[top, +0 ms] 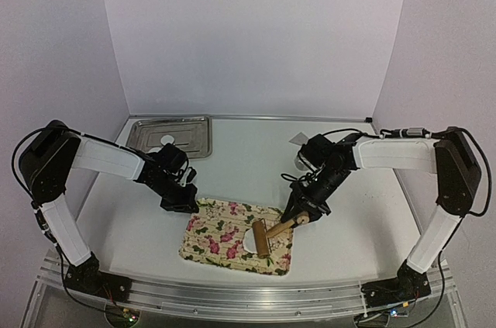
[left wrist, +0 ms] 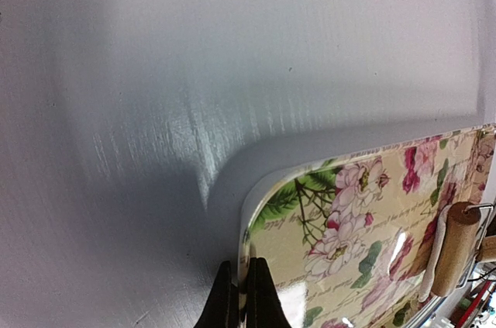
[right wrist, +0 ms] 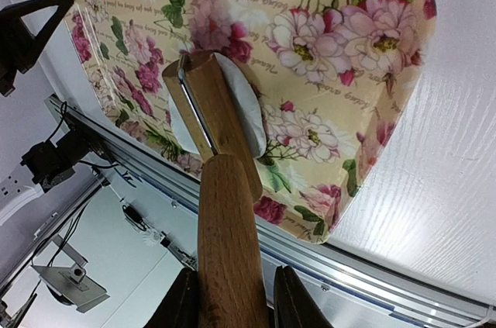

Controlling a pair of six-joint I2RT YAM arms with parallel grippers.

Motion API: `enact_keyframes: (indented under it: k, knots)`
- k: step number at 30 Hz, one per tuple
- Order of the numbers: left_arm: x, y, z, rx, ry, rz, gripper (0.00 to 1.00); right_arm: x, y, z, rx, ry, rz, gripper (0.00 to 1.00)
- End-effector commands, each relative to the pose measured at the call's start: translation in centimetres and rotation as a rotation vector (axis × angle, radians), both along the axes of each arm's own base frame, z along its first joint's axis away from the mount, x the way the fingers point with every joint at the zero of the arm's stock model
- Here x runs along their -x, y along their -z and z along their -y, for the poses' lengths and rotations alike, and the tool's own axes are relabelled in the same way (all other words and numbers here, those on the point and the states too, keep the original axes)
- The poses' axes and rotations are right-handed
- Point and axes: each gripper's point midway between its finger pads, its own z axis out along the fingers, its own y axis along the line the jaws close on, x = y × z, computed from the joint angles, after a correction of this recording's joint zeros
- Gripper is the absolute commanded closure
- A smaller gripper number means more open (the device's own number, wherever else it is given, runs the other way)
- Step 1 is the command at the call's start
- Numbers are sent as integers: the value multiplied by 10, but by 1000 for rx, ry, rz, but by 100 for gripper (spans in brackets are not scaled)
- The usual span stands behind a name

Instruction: Roll out the dumpling wrappers from the dough

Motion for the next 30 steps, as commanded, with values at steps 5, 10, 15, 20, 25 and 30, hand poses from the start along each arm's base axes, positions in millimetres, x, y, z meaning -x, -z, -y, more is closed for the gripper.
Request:
enact_keyframes:
  k: [5, 10, 15, 20, 25, 30]
  knots:
    - [-4, 3, -14, -33, -39, 13, 100, 22, 80, 111, 613, 10, -57, 100]
    - [-4, 2, -17, -37, -41, 16, 100, 21, 78, 122, 618, 36, -64, 100]
    - [-4, 2, -16, -33, -42, 13, 100, 21, 80, 124, 623, 40, -70, 100]
    - [-4, 1, -18, -34, -44, 17, 100, 24, 82, 129, 637, 43, -75, 100]
    - [-5, 1, -18, -33, -45, 17, 100, 25, 84, 134, 650, 51, -84, 100]
    - [-4, 0, -18, -31, -45, 17, 100, 27, 85, 137, 657, 54, -93, 100]
